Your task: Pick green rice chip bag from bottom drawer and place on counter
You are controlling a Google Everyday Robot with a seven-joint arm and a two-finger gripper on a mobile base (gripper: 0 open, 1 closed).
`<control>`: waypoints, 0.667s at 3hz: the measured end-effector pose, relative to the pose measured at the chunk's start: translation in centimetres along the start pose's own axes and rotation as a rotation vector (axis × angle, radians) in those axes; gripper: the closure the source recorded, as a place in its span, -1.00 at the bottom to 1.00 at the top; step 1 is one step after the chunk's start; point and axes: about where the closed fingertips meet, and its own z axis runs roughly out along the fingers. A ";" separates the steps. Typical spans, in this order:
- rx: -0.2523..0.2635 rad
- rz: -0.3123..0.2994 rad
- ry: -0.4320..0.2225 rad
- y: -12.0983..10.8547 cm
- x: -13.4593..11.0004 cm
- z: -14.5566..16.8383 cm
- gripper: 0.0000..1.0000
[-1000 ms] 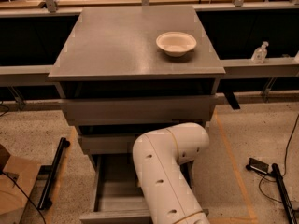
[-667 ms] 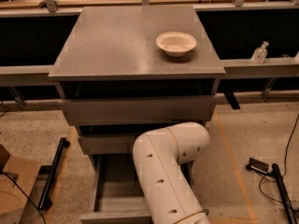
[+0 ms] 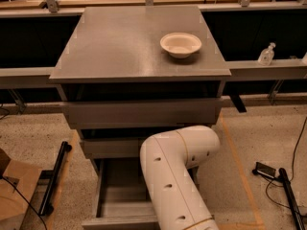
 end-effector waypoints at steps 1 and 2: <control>0.000 0.000 0.000 0.0 0.0 0.0 0.77; -0.071 0.020 0.009 0.5 0.2 -0.2 1.00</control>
Offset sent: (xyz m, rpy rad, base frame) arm -0.0122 0.0254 0.0431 0.5770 0.1111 -0.0583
